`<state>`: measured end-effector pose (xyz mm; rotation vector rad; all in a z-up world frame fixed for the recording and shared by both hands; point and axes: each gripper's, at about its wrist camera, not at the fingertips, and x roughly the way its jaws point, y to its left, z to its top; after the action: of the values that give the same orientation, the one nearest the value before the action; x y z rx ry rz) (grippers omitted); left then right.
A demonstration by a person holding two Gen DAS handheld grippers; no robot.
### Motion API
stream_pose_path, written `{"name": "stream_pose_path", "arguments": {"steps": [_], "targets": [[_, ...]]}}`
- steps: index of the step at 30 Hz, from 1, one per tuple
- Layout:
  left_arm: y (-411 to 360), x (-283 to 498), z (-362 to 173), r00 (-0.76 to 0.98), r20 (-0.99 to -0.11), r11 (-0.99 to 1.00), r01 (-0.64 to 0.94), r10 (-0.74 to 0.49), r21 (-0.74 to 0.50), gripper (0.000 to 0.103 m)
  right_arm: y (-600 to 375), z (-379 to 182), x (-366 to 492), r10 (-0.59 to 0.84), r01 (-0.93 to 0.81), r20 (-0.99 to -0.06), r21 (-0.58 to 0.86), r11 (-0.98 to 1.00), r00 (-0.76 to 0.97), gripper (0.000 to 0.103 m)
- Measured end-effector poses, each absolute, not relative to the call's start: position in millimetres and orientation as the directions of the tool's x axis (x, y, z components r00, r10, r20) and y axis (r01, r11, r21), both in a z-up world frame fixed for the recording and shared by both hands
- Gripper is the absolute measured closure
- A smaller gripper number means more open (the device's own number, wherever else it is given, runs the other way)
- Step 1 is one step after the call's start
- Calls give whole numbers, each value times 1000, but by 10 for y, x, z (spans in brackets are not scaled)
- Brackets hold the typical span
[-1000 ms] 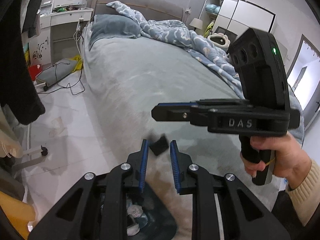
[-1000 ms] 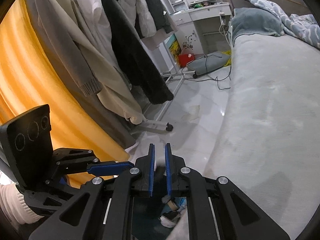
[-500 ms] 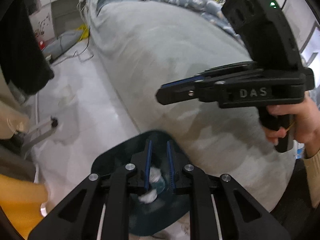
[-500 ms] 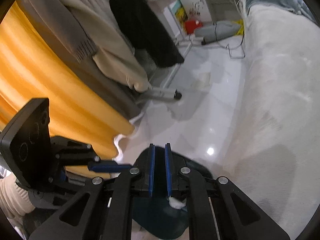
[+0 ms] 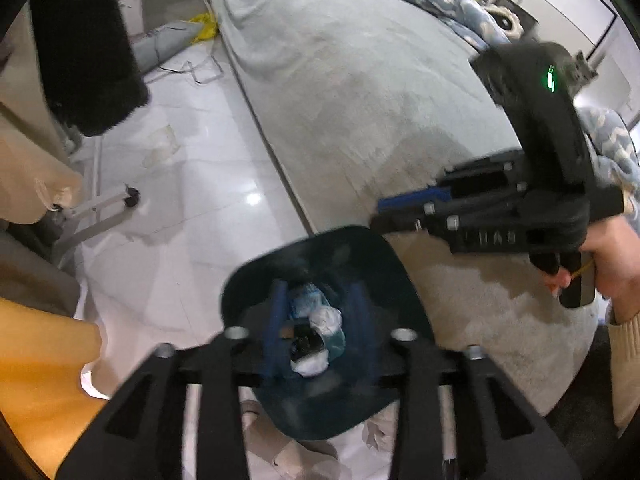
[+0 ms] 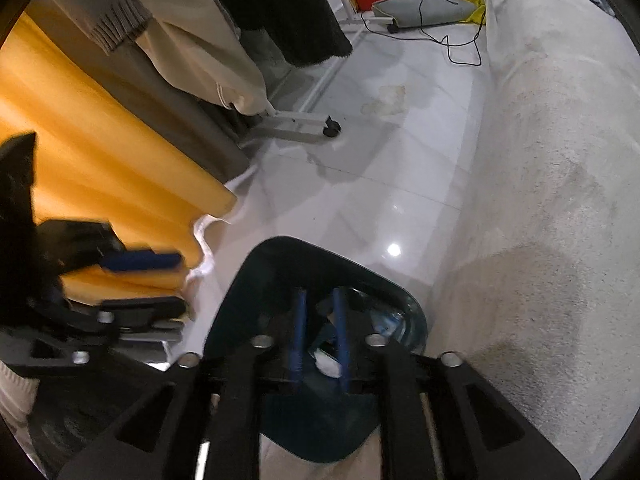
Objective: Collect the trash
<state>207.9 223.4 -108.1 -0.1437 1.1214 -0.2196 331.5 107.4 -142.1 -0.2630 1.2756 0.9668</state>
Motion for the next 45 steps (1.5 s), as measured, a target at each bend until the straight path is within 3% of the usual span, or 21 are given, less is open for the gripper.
{"name": "stream_pose_path", "arguments": {"steps": [2, 5, 8, 10, 13, 18, 26, 33, 38, 45], "targets": [[2309, 2090, -1012, 449, -867, 975, 61, -217, -212, 47, 1076, -1418, 3310, 461, -731, -887, 316, 606, -1, 37], [2411, 2079, -871, 520, -840, 984, -1, -154, -181, 37, 1089, -1376, 3312, 453, -735, -889, 260, 626, 71, 36], [2478, 2066, -724, 583, -804, 985, -33, -119, -170, 27, 1044, -1311, 3339, 454, -716, -878, 220, 662, 150, 28], [2533, 2042, -608, 624, -776, 985, -60, -89, -161, 15, 991, -1261, 3352, 457, -701, -866, 198, 685, 203, 24], [2582, 1983, -442, 682, -730, 990, -82, -31, -118, 8, 967, -1205, 3372, 457, -688, -849, 164, 707, 267, 18], [2744, 1879, -270, 730, -684, 977, -155, 12, -149, 5, 969, -1110, 3402, 455, -668, -813, 114, 736, 363, 4], [2826, 1817, -193, 735, -654, 969, -247, 177, -15, 3, 894, -937, 3392, 455, -635, -735, 43, 771, 503, 3], [2671, 1869, -131, 751, -640, 972, -233, 165, -23, 3, 699, -621, 3338, 472, -607, -645, 16, 795, 602, 3], [2434, 1681, 7, 777, -603, 972, -235, 182, -9, 3, 135, -227, 3004, 463, -523, -584, 76, 849, 667, 3], [2009, 1168, 233, 815, -553, 983, -180, 171, 40, 3, -762, 55, 2188, 332, -440, -566, -60, 896, 754, 3]]}}
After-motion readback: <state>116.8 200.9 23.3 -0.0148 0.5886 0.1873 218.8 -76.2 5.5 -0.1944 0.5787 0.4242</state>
